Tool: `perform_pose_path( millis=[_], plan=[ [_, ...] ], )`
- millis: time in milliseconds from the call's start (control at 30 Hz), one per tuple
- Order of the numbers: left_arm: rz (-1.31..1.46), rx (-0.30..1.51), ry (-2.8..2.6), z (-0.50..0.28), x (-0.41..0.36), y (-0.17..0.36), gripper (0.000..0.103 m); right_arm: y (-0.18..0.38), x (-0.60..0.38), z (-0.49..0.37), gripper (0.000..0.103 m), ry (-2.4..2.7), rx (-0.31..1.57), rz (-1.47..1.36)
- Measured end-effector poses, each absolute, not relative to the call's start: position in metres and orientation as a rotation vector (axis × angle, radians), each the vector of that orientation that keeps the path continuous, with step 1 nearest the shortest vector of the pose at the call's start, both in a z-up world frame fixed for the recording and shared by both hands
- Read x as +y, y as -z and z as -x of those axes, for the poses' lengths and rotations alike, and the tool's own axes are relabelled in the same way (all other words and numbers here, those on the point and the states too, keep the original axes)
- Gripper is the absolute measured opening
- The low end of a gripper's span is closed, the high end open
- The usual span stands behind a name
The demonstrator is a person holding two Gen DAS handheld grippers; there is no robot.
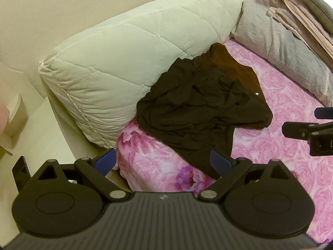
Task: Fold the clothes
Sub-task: 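Approach the crumpled dark brown sweater with both open grippers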
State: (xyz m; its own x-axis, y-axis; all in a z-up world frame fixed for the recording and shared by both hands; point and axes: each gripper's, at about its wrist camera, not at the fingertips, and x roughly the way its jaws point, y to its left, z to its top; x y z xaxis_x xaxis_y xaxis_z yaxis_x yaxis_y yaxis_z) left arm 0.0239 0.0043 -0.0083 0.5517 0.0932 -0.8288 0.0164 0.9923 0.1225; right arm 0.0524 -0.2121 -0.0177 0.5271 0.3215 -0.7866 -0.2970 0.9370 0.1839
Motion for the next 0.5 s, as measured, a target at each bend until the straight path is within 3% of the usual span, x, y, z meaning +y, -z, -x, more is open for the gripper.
perform_pose_path(
  millis=[500],
  plan=[
    [-0.136,1.006,-0.041,-0.020,-0.010,0.013,0.095,0.023,-0.226,-0.052,0.102,-0.372,0.969,-0.039]
  ],
)
